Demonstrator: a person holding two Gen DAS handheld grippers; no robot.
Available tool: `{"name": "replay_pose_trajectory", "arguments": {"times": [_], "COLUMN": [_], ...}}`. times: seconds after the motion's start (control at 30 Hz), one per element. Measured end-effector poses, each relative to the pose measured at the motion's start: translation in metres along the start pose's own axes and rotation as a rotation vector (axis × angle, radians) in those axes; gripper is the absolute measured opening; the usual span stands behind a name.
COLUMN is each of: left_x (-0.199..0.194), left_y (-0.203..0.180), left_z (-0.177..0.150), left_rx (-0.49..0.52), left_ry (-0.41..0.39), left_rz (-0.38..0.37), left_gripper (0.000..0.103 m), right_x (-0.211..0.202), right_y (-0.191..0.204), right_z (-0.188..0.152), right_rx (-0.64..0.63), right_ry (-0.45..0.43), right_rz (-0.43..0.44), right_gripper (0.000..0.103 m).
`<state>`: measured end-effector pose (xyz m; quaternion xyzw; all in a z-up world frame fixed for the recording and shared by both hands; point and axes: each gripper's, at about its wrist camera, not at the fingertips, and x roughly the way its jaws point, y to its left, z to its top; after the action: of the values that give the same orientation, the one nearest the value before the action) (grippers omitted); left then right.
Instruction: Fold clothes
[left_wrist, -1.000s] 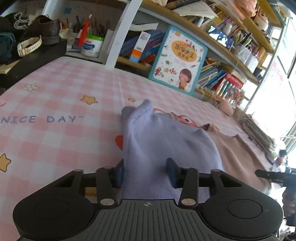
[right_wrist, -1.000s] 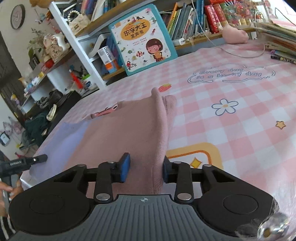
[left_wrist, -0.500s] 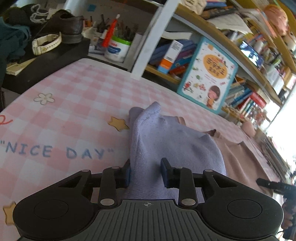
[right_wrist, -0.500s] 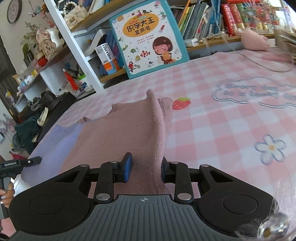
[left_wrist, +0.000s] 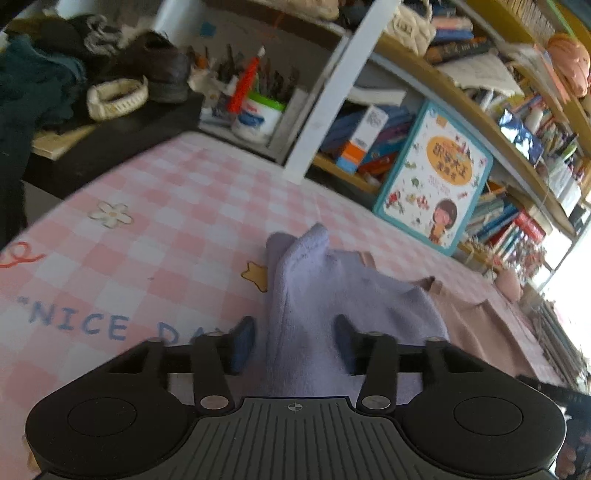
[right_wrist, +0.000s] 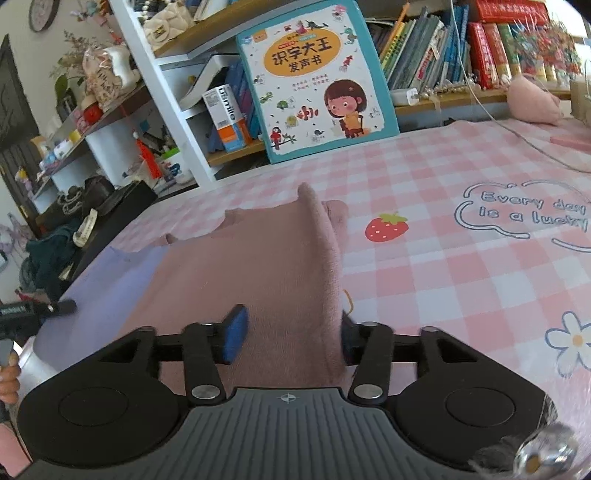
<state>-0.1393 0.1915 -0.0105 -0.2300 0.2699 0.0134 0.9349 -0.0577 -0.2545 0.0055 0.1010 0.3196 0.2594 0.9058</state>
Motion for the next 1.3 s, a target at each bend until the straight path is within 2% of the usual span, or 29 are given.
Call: {"name": "replay_pose_trajectory", "arguments": {"times": [0.07,0.13,0.2,0.3,0.4,0.47,0.63,0.73,0.8,0.87,0.93,1.0,1.07,1.13,1.2,1.3], "left_x": [-0.015,-0.032,-0.047,-0.069,-0.086,-0.091,-0.091,-0.089,-0.086,-0.080,-0.075,-0.070,-0.066,-0.062,-0.059,-0.053], "left_y": [-0.004,-0.008,-0.012,-0.016,-0.019,-0.019,-0.019,-0.019,-0.017,-0.009,-0.001,0.009,0.012,0.012,0.012,0.016], "left_z": [-0.003,-0.007,-0.011,-0.019,-0.025,-0.029,-0.040,-0.047,-0.049,-0.051,-0.054,-0.060,-0.062,-0.062,-0.062,-0.061], "left_rx": [0.006,0.001,-0.029,-0.083,-0.141,-0.200,-0.357,-0.400,-0.437,-0.506,-0.579,-0.673,-0.681,-0.654,-0.640,-0.659], "left_ry": [-0.024,-0.035,-0.043,-0.048,-0.050,-0.039,0.008,-0.003,0.003,0.018,0.027,-0.001,-0.015,-0.007,-0.002,-0.006], "left_rz": [0.011,0.019,0.043,0.081,0.096,0.094,0.080,0.063,0.071,0.023,-0.036,-0.078,-0.046,-0.007,0.016,0.006], "left_gripper": [0.056,0.066,0.073,0.079,0.082,0.082,0.082,0.082,0.082,0.081,0.079,0.078,0.069,0.045,0.038,0.036], "right_x": [-0.008,-0.015,-0.023,-0.032,-0.041,-0.045,-0.047,-0.042,-0.038,-0.035,-0.035,-0.034,-0.033,-0.034,-0.034,-0.032], "right_y": [0.005,0.011,0.017,0.027,0.034,0.036,0.030,0.024,0.022,0.022,0.024,0.028,0.032,0.034,0.034,0.031], "right_z": [-0.004,-0.008,-0.014,-0.023,-0.033,-0.038,-0.037,-0.032,-0.030,-0.030,-0.032,-0.033,-0.034,-0.035,-0.035,-0.033], "right_rx": [-0.043,-0.088,-0.139,-0.226,-0.292,-0.316,-0.295,-0.242,-0.219,-0.219,-0.239,-0.266,-0.291,-0.304,-0.303,-0.288], "right_ry": [-0.016,-0.039,-0.063,-0.092,-0.123,-0.146,-0.211,-0.194,-0.165,-0.146,-0.137,-0.130,-0.125,-0.131,-0.133,-0.115], "right_rz": [-0.010,-0.025,-0.049,-0.083,-0.094,-0.099,-0.096,-0.110,-0.119,-0.120,-0.108,-0.104,-0.112,-0.117,-0.110,-0.105], "right_gripper": [0.054,0.054,0.054,0.057,0.063,0.063,0.066,0.075,0.075,0.075,0.075,0.075,0.078,0.077,0.077,0.076]}}
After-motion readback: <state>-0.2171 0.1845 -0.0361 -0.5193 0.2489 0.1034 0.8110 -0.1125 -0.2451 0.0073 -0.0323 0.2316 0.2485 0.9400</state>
